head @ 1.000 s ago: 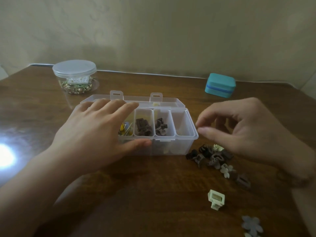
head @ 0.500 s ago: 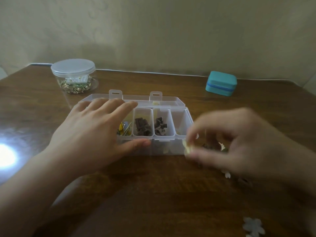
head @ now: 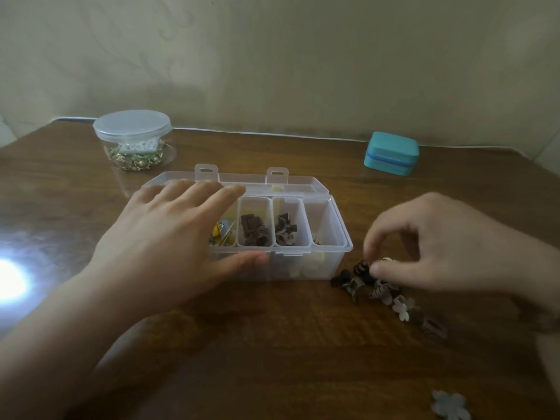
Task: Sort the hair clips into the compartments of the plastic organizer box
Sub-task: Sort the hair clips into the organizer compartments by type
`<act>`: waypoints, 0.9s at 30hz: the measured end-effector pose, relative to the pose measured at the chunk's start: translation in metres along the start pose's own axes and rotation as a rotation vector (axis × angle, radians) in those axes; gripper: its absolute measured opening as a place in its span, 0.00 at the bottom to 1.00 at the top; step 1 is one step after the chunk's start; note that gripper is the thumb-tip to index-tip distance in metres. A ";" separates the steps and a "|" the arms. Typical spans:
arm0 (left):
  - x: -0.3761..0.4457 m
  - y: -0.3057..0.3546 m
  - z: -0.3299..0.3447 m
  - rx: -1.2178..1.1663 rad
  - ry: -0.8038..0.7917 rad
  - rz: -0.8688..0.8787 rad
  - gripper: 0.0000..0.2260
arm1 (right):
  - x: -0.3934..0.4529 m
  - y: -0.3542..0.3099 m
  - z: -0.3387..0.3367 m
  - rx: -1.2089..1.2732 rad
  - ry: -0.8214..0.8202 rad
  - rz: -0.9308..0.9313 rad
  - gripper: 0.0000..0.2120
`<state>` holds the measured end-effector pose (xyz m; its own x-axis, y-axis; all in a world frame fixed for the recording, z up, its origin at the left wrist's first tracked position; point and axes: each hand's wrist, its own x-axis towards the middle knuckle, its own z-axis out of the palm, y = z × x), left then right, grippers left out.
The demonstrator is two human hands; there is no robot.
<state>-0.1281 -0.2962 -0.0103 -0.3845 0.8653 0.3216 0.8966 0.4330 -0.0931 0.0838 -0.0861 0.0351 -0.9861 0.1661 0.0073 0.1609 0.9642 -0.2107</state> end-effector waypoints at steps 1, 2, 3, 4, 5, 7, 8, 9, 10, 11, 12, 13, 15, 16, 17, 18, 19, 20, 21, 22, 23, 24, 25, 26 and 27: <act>0.000 0.000 0.000 0.000 -0.005 -0.001 0.43 | 0.002 0.001 0.003 -0.044 -0.076 -0.007 0.06; 0.000 0.000 0.000 -0.001 -0.007 -0.002 0.43 | 0.003 0.001 0.007 -0.068 -0.128 -0.008 0.09; 0.000 0.000 0.000 0.000 -0.007 -0.003 0.43 | 0.005 0.000 0.010 -0.079 -0.149 -0.008 0.12; 0.000 0.000 -0.001 0.001 -0.006 -0.004 0.43 | 0.007 0.000 0.013 -0.084 -0.149 -0.013 0.14; 0.000 0.000 -0.001 0.002 -0.007 -0.006 0.43 | 0.009 -0.001 0.015 -0.089 -0.141 -0.025 0.14; -0.001 0.001 -0.001 0.001 -0.013 -0.009 0.43 | 0.010 -0.001 0.018 -0.110 -0.129 -0.058 0.11; -0.001 0.001 -0.001 0.000 -0.017 -0.010 0.43 | 0.009 0.000 0.018 -0.119 -0.122 -0.076 0.09; -0.001 0.001 -0.001 0.000 -0.020 -0.010 0.43 | 0.009 0.002 0.016 -0.116 -0.130 -0.089 0.07; -0.001 0.001 -0.001 -0.002 -0.022 -0.010 0.43 | 0.007 0.004 0.012 -0.084 -0.160 -0.101 0.07; -0.001 0.001 -0.002 -0.004 -0.024 -0.009 0.43 | 0.004 0.007 0.007 -0.007 -0.195 -0.115 0.07; -0.001 0.001 -0.002 -0.008 -0.025 -0.009 0.43 | 0.000 0.009 0.002 0.116 -0.218 -0.130 0.07; -0.001 0.000 -0.002 -0.012 -0.024 -0.009 0.43 | -0.003 0.009 -0.003 0.251 -0.189 -0.152 0.07; 0.000 0.000 -0.002 -0.013 -0.026 -0.009 0.44 | -0.003 0.005 -0.006 0.461 0.045 -0.193 0.07; 0.000 0.000 -0.002 -0.010 -0.028 -0.010 0.44 | 0.000 0.002 -0.003 0.547 0.210 -0.177 0.07; 0.000 0.000 -0.002 -0.008 -0.028 -0.009 0.43 | 0.005 -0.002 0.003 0.610 0.356 -0.130 0.07; 0.000 0.000 -0.001 -0.008 -0.025 -0.008 0.43 | 0.010 -0.005 0.010 0.633 0.452 -0.082 0.06; 0.000 0.000 -0.001 -0.009 -0.024 -0.006 0.43 | 0.016 -0.008 0.017 0.608 0.477 -0.043 0.06; 0.000 0.000 -0.001 -0.008 -0.023 -0.005 0.43 | 0.019 -0.009 0.023 0.550 0.455 -0.020 0.06; 0.000 0.000 -0.001 -0.007 -0.023 -0.003 0.43 | 0.020 -0.008 0.024 0.491 0.428 -0.007 0.07; 0.000 0.000 -0.001 -0.006 -0.020 -0.003 0.43 | 0.019 -0.006 0.023 0.448 0.423 0.003 0.08; 0.000 0.000 -0.001 -0.004 -0.018 -0.003 0.43 | 0.016 -0.003 0.019 0.413 0.435 0.012 0.07; 0.000 0.000 0.000 -0.001 -0.018 -0.004 0.43 | 0.013 0.001 0.015 0.367 0.445 0.017 0.05; 0.000 0.000 0.000 0.002 -0.018 -0.004 0.43 | 0.010 0.005 0.011 0.309 0.424 0.017 0.02; 0.000 0.000 0.000 0.003 -0.018 -0.002 0.43 | 0.008 0.007 0.008 0.245 0.351 0.012 0.01; 0.000 0.000 0.000 0.003 -0.015 -0.001 0.43 | 0.007 0.008 0.006 0.187 0.233 0.007 0.02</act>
<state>-0.1281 -0.2967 -0.0101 -0.3885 0.8686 0.3075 0.8956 0.4344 -0.0956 0.0780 -0.0782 0.0272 -0.9452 0.2363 0.2253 0.1356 0.9118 -0.3876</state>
